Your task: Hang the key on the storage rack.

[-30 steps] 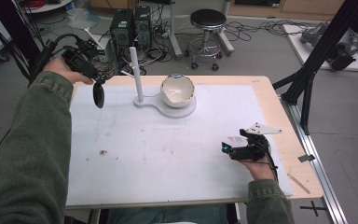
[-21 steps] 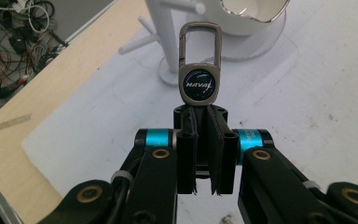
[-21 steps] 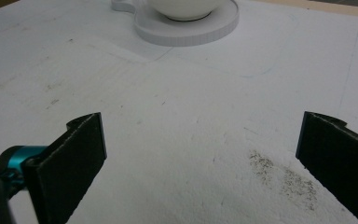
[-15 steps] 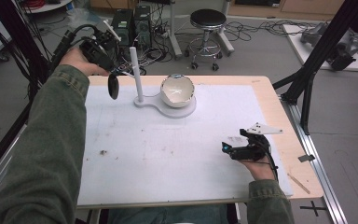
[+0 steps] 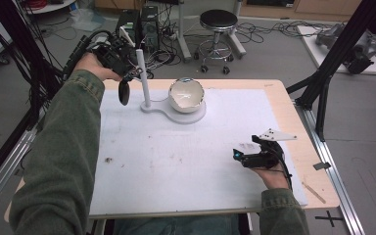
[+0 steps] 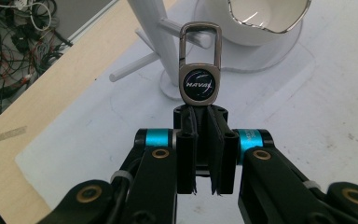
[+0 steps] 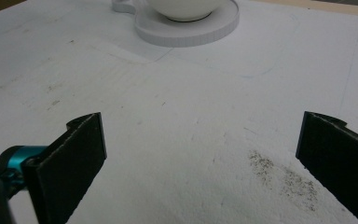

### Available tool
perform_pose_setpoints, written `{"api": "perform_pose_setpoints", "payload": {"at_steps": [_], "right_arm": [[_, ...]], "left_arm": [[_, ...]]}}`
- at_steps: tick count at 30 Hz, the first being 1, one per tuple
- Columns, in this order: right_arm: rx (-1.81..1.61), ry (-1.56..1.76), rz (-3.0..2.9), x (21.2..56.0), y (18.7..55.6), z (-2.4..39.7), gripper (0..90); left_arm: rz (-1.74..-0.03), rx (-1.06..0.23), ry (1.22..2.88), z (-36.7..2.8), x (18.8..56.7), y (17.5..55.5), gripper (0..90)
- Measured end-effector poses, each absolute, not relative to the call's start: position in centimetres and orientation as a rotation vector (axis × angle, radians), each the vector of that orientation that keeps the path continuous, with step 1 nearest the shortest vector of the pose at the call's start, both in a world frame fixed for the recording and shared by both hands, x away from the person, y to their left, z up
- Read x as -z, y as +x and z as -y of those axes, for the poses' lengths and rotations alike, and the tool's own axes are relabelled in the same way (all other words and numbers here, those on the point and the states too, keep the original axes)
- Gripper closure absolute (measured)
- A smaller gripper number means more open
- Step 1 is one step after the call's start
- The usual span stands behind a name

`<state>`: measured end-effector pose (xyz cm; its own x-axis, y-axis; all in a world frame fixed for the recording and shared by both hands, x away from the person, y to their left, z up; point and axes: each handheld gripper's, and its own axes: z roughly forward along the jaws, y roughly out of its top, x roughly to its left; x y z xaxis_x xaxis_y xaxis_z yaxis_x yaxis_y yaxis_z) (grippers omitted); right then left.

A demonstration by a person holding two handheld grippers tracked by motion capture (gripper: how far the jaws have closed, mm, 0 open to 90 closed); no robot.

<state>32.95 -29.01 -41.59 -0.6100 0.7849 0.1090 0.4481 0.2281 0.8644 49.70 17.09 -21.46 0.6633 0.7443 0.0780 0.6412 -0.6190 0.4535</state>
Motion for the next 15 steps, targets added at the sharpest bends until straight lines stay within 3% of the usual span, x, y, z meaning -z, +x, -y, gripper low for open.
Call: {"api": "perform_pose_setpoints", "payload": {"at_steps": [12, 15], "right_arm": [[-1.337, 1.156, -2.151, 41.61, 32.99, 29.18, 0.5], [-1.334, 1.155, -2.149, 41.63, 32.98, 29.14, 0.5]], "left_arm": [[-1.085, -0.331, 2.506, -16.98, 21.97, 49.94, 81.1], [-1.086, -0.282, 2.488, -17.06, 22.1, 49.95, 74.7]]}}
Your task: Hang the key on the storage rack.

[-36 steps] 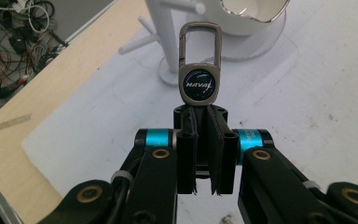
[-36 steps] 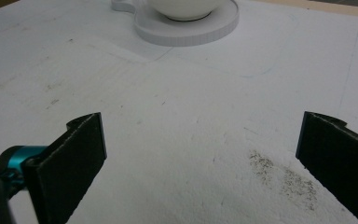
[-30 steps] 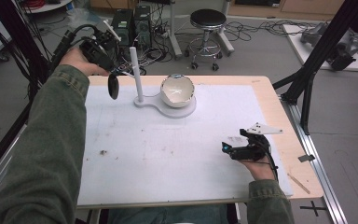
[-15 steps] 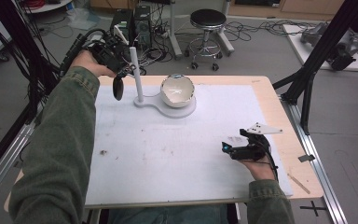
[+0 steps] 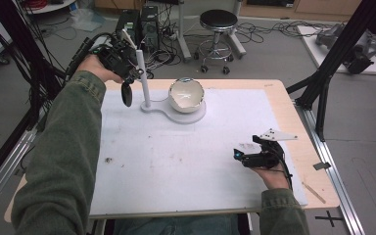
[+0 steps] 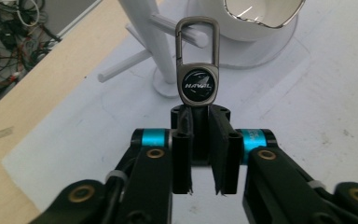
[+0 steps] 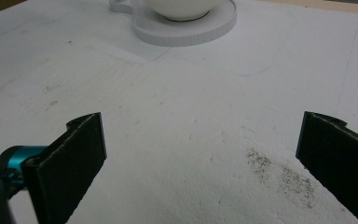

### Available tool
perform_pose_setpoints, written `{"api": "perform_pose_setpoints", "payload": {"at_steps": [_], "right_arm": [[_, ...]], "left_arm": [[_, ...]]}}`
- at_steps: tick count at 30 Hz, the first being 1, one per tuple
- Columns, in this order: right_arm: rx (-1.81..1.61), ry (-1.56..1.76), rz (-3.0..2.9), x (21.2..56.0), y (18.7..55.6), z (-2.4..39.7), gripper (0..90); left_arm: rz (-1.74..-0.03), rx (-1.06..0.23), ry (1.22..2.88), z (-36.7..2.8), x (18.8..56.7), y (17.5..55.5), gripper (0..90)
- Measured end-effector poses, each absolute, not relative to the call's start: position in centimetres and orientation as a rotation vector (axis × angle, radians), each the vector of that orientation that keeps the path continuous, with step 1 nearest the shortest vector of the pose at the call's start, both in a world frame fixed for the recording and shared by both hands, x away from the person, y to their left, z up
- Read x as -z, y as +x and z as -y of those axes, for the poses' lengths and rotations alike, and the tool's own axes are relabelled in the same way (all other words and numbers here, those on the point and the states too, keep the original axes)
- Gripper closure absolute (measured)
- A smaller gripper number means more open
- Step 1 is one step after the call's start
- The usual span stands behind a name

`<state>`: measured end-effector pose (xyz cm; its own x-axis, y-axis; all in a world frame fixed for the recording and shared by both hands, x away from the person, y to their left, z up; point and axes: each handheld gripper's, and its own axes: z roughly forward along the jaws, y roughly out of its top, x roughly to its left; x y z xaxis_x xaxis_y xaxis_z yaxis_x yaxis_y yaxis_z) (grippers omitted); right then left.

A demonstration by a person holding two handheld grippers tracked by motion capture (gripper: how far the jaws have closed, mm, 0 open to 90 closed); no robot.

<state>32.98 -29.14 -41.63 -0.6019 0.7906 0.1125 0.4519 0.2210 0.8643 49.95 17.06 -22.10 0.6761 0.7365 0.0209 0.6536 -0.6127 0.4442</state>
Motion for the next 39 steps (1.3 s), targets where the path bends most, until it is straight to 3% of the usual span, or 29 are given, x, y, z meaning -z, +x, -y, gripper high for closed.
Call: {"api": "perform_pose_setpoints", "payload": {"at_steps": [9, 20, 24, 39], "right_arm": [[-1.333, 1.148, -2.153, 41.6, 33.0, 29.0, 0.5], [-1.333, 1.151, -2.157, 41.6, 32.9, 28.9, 0.5], [-1.328, 1.149, -2.159, 41.6, 32.9, 28.9, 0.5], [-1.323, 1.147, -2.154, 41.6, 32.8, 28.8, 0.5]], "left_arm": [[-1.101, -0.259, 2.496, -17.8, 22.7, 49.2, 45.2], [-1.07, -0.24, 2.484, -18.6, 24.0, 48.0, 18.7], [-1.058, -0.234, 2.459, -18.9, 24.5, 47.4, 13.1], [-1.084, -0.27, 2.382, -20.9, 26.3, 44.9, 5.8]]}}
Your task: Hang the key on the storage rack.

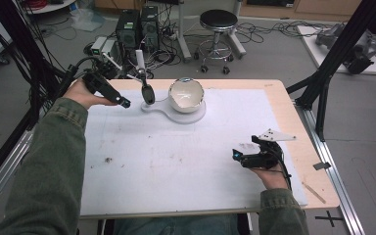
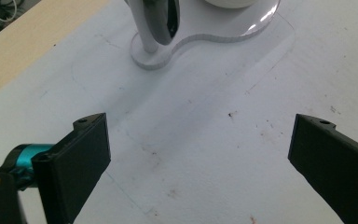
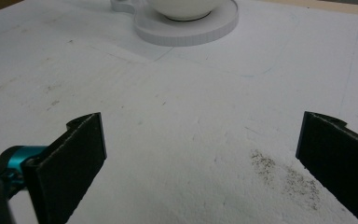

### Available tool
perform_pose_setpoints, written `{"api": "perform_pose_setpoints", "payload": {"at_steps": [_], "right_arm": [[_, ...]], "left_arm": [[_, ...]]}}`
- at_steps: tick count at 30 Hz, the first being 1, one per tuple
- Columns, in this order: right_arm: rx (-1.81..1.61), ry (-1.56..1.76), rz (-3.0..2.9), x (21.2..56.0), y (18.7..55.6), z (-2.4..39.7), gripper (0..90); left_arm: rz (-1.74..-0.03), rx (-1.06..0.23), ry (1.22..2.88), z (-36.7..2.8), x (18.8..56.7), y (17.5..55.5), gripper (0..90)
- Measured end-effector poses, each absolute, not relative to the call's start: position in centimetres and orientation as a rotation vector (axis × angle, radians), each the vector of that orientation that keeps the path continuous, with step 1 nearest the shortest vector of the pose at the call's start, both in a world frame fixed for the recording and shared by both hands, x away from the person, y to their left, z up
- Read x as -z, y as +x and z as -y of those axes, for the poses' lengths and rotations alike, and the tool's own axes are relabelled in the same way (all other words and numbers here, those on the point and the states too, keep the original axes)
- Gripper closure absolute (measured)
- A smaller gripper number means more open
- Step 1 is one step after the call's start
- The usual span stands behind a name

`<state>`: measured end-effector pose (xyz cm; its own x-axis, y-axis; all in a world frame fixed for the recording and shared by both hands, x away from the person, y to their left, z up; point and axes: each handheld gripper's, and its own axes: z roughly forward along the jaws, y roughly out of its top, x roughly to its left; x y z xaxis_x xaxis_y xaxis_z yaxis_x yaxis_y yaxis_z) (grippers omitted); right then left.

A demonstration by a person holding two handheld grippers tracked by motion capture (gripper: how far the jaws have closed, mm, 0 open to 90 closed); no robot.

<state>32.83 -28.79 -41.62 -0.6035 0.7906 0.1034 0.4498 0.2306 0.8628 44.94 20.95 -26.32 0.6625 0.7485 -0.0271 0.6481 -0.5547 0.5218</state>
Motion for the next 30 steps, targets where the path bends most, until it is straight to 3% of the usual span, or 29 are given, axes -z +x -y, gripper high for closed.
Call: {"api": "perform_pose_setpoints", "payload": {"at_steps": [17, 30], "right_arm": [[-1.296, 1.143, -2.181, 41.9, 32.8, 28.1, 0.5], [-1.271, 1.132, -2.2, 42.0, 32.8, 28.0, 0.5]], "left_arm": [[-1.119, -0.305, 2.336, -22.9, 29.9, 41.3, 5.7], [-1.188, -0.318, 2.21, -25.4, 33.3, 39.0, 5.7]]}}
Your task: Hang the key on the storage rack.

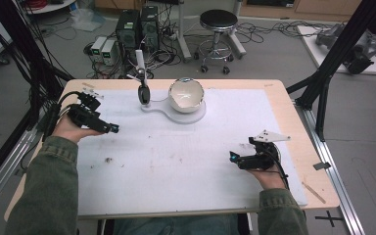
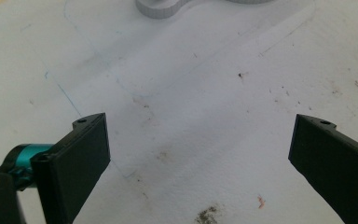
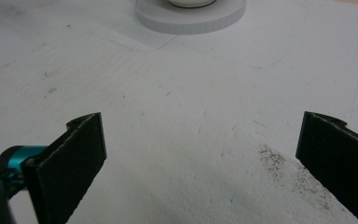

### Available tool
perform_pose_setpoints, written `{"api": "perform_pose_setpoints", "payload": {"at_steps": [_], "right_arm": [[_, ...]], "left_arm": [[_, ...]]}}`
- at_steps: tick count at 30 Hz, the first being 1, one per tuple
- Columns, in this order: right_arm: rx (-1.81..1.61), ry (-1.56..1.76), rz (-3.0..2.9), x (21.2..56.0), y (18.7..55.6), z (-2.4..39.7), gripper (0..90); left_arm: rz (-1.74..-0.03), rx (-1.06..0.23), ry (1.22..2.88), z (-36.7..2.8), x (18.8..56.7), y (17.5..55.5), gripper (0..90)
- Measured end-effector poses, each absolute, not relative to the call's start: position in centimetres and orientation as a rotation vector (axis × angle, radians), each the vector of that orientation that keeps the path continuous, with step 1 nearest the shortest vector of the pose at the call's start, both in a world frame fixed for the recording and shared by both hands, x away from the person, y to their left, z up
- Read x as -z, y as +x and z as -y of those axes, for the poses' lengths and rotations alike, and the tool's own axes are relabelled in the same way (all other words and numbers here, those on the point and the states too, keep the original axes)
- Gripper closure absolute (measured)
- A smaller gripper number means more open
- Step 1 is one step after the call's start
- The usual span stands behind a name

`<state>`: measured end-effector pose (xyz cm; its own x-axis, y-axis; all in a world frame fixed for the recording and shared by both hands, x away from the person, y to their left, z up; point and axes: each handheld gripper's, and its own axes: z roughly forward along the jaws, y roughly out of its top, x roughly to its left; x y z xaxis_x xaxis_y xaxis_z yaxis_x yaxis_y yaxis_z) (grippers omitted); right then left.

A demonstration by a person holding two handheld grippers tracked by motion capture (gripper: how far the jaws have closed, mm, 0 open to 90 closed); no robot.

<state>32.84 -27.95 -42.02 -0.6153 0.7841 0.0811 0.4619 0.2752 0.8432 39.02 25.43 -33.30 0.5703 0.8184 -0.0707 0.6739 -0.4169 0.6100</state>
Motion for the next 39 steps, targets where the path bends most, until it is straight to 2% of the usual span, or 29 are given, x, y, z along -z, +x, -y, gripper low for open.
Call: {"api": "perform_pose_setpoints", "payload": {"at_steps": [6, 13, 25, 36, 39], "right_arm": [[-1.271, 1.135, -2.201, 42.1, 32.8, 28.0, 0.5], [-1.265, 1.137, -2.201, 42.1, 32.9, 28.1, 0.5], [-1.262, 1.14, -2.204, 42.2, 32.9, 28.1, 0.5], [-1.248, 1.141, -2.213, 42.3, 32.9, 27.9, 0.5], [-1.248, 1.141, -2.214, 42.3, 32.9, 27.9, 0.5]], "left_arm": [[-1.235, -0.351, 2.142, -27.0, 34.7, 37.7, 5.7], [-1.177, -0.385, 2.063, -28.0, 35.6, 35.4, 5.7], [-1.112, -0.432, 2.028, -29.0, 37.7, 31.8, 5.7], [-1.141, -0.437, 1.944, -30.8, 40.7, 28.9, 5.7], [-1.122, -0.435, 1.975, -30.5, 41.1, 28.5, 5.7]]}}
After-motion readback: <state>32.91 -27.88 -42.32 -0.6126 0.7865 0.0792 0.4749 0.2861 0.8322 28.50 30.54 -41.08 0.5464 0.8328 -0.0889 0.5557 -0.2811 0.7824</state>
